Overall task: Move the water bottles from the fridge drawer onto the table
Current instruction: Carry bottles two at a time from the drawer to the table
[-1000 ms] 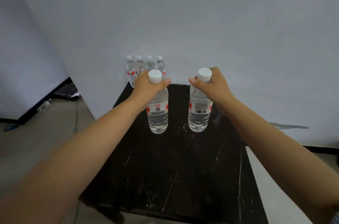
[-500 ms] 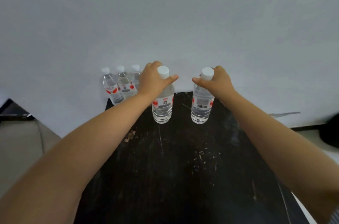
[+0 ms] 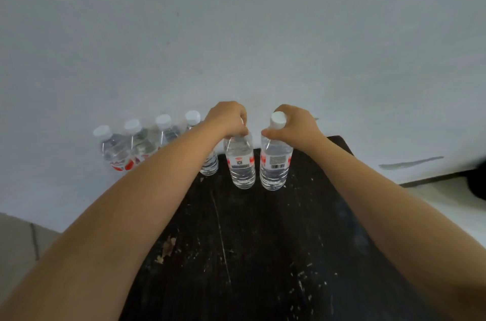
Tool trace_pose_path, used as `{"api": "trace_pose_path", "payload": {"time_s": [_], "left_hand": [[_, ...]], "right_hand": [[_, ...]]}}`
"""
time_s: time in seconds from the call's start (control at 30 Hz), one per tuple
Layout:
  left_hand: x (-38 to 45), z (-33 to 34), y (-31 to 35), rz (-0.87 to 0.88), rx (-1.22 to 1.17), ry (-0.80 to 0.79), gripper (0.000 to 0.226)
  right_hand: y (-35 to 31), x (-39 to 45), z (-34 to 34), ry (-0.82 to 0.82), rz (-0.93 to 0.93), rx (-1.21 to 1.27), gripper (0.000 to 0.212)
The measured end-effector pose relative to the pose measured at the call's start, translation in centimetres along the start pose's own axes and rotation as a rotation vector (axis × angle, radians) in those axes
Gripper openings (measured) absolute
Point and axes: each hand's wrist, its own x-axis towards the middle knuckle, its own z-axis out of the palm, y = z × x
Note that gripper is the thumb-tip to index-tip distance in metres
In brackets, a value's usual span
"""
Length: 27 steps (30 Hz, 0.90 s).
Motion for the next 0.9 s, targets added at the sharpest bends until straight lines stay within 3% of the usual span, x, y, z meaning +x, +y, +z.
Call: {"api": "trace_pose_path", "payload": {"time_s": [0.37, 0.53, 0.8, 0.9], "left_hand": [[6.0, 1.2, -2.7, -0.094, 0.043, 0.079, 0.019], [7.1, 1.7, -3.8, -0.145, 0.043, 0.115, 0.028], [7.3, 1.7, -4.5, -0.102, 0.099, 0.09, 0.018], [7.3, 1.3, -4.3, -0.075, 0.14, 0.007, 0.031]], "right_hand": [[2.8, 5.9, 3.2, -0.063, -0.01, -0.088, 0.043], [2.6, 7.6, 4.2, -0.077, -0.009, -0.096, 0.044], [1.5, 9.1, 5.8, -0.076, -0.031, -0.103, 0.046], [1.1, 9.6, 5.9, -0.101, -0.042, -0.138, 0.049]]}}
